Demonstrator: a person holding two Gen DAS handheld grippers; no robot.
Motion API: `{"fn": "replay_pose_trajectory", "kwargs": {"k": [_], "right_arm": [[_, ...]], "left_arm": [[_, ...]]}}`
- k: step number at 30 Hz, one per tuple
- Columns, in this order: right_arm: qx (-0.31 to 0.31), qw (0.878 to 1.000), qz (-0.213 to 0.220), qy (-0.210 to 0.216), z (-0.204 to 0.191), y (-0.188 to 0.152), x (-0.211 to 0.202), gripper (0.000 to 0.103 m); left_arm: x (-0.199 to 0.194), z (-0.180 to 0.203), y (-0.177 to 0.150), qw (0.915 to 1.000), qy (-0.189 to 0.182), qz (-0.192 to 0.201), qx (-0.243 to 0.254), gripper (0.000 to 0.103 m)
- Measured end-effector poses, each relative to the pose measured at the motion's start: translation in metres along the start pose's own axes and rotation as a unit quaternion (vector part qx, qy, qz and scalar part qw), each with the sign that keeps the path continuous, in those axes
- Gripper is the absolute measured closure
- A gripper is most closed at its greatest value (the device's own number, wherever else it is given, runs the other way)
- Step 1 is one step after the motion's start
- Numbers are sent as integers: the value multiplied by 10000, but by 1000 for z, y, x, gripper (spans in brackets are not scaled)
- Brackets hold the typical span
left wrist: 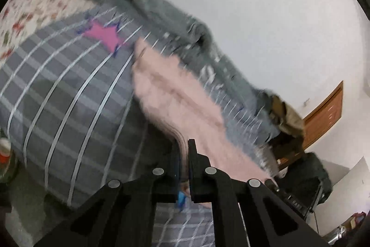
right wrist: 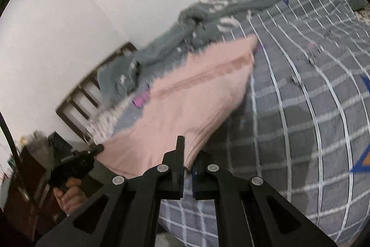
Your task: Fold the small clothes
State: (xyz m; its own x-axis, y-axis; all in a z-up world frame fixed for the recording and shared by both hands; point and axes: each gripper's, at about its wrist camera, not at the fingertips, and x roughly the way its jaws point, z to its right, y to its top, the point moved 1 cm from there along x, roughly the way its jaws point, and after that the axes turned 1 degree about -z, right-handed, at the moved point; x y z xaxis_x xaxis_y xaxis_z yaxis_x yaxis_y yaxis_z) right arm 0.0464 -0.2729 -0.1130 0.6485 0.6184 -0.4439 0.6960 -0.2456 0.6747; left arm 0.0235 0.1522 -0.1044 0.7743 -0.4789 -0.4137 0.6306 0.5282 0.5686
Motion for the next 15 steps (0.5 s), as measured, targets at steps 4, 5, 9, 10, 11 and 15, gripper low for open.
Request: {"fn": "replay_pose_trajectory", "kwargs": {"k": [4, 5, 9, 10, 11, 15], "right_arm": [[240, 9991, 237, 252, -6, 35, -1, 98], [322, 9985, 287, 325, -7, 44, -1, 98], [876, 9921, 523, 723, -2, 81, 6, 98], [979, 9906, 555, 773, -1, 87, 8, 98], [1085, 9888, 598, 828, 0, 96, 13, 98], [1145, 9872, 685, 873, -1, 129, 33, 98]], "left_arm": [[2, 23, 31, 9997, -54, 220, 54, 97], [3, 27, 39, 9996, -59, 273, 35, 97], [13, 42, 68, 9987, 20, 517, -41, 97], [19, 45, 76, 9983, 92, 569, -41, 97], [23, 48, 83, 9980, 122, 619, -50, 97], [45, 51, 110, 9967, 242, 766, -151, 97]]}}
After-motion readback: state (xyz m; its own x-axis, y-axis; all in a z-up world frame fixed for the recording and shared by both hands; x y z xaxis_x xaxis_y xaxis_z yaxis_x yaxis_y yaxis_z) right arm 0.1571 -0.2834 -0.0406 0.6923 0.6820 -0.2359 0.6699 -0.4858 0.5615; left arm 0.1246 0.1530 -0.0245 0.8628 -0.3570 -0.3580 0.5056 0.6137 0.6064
